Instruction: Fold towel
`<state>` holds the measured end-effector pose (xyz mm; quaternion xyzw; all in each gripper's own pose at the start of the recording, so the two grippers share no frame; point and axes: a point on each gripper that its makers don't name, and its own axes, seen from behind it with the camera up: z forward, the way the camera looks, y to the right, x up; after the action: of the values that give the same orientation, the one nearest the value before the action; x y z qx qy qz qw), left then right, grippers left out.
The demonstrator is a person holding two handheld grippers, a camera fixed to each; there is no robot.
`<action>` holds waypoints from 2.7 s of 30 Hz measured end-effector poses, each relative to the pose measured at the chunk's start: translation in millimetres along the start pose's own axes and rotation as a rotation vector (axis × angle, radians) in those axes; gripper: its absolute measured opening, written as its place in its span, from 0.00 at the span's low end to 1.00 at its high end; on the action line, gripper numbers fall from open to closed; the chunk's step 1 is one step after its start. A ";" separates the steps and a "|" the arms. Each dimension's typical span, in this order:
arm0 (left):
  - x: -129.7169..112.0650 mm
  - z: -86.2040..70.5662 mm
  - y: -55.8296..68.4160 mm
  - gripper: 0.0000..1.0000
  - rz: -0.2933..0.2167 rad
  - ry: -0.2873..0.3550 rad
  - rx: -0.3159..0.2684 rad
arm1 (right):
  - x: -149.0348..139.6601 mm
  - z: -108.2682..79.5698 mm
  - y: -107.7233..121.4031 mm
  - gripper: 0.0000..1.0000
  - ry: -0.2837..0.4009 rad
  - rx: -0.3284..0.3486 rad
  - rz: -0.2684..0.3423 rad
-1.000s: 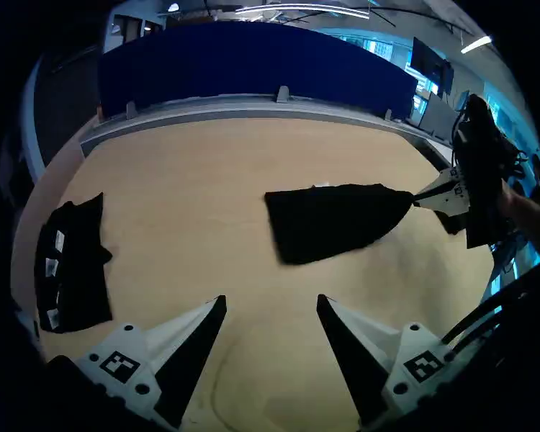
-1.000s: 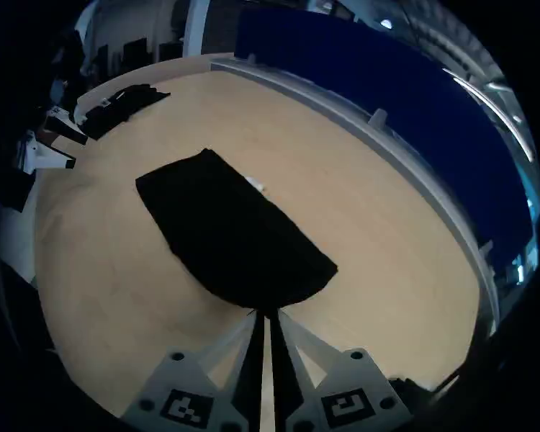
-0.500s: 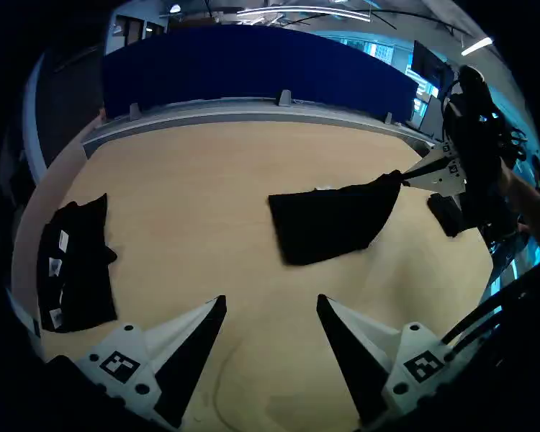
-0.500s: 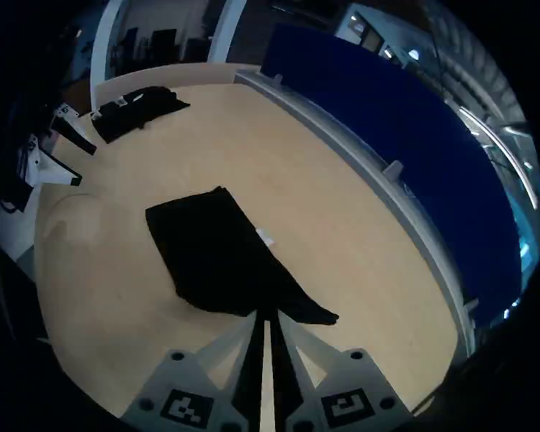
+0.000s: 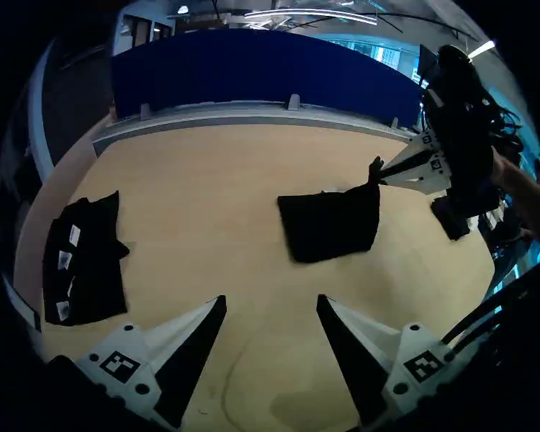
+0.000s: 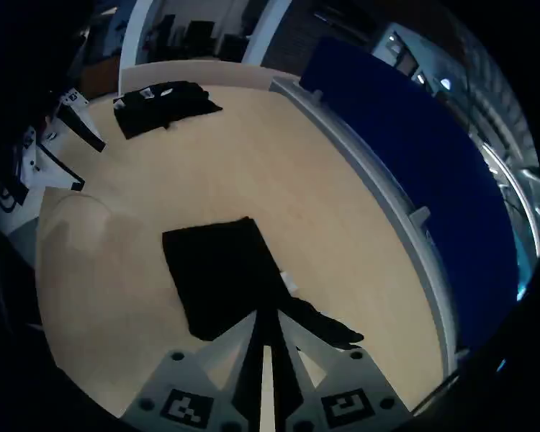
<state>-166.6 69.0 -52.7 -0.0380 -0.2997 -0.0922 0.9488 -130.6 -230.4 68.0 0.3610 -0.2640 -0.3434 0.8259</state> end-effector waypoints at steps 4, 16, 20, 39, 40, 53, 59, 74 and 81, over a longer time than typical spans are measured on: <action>-2.9 -5.4 -3.5 0.93 -0.013 0.007 0.015 | 18.1 21.3 -22.2 0.05 0.008 0.036 -0.042; -12.4 -9.7 -13.7 0.93 -0.055 0.014 0.044 | 20.9 98.3 -107.8 0.05 0.008 0.143 -0.014; -12.1 -10.2 -15.4 0.93 -0.055 0.016 0.047 | 16.7 102.2 -112.9 0.06 0.007 0.153 0.023; -3.4 -10.6 -10.4 0.93 -0.036 0.021 0.044 | 16.6 65.5 -91.3 0.71 0.075 0.123 0.195; -3.2 -10.8 -10.3 0.93 -0.037 0.021 0.044 | 14.3 63.6 -90.6 0.71 0.074 0.120 0.207; -1.3 -14.4 -9.4 0.93 -0.034 0.024 0.048 | -39.4 40.8 -89.3 0.71 0.012 0.071 0.310; -1.6 -12.9 -6.7 0.93 -0.031 0.023 0.046 | -62.9 38.6 -88.3 0.71 -0.022 0.054 0.357; -1.9 -10.2 -4.6 0.93 -0.032 0.019 0.043 | -79.1 49.9 -89.8 0.56 -0.041 0.054 0.407; -0.7 -8.2 -4.6 0.93 -0.032 0.019 0.041 | -82.6 52.1 -92.6 0.30 -0.047 0.063 0.410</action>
<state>-163.4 63.6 -59.7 -0.0131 -0.2931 -0.1015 0.9506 -252.8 -236.0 11.7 0.3174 -0.3618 -0.1678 0.8603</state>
